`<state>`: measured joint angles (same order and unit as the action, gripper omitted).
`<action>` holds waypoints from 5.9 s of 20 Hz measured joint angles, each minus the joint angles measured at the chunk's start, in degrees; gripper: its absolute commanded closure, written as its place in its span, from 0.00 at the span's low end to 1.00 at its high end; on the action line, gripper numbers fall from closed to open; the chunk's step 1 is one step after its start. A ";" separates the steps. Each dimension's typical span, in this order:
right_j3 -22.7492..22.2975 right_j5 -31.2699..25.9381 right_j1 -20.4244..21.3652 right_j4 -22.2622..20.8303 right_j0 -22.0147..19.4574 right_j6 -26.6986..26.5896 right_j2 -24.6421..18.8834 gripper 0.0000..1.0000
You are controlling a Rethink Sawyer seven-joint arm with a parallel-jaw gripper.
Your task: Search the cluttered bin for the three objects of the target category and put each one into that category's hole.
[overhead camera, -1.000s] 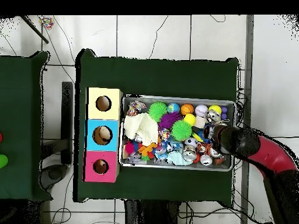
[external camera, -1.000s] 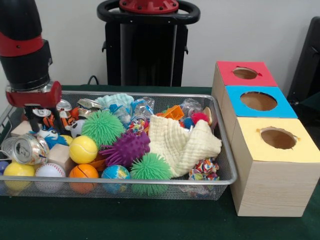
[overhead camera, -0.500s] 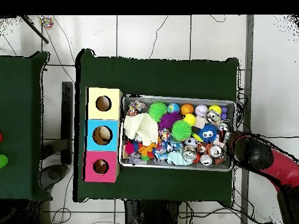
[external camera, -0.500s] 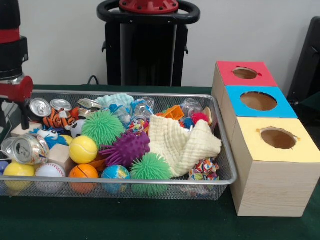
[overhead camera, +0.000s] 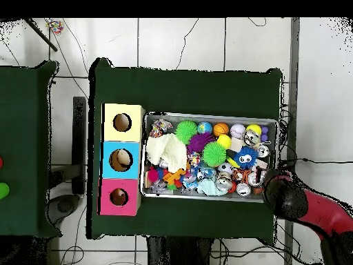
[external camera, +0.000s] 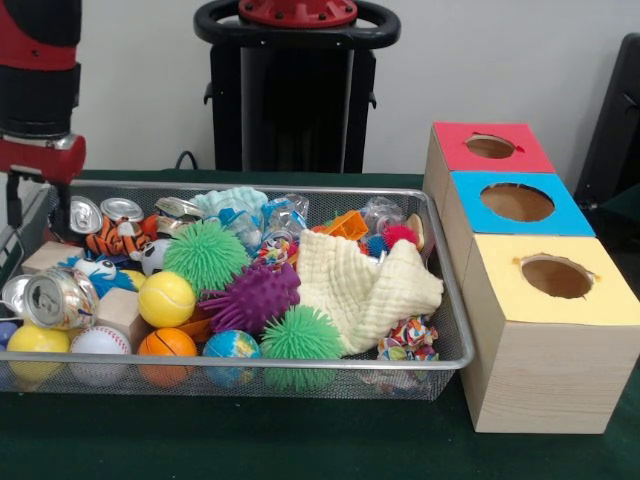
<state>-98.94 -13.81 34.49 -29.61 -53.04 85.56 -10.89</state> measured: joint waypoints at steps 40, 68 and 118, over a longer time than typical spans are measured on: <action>-9.53 -1.05 3.25 -2.63 1.60 0.00 2.10 0.00; -1.60 -11.61 2.60 0.06 1.42 0.00 1.40 0.00; -7.47 3.16 3.28 -1.54 9.24 0.00 9.46 0.00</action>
<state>-106.41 -10.65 37.77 -31.15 -43.79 85.56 -1.43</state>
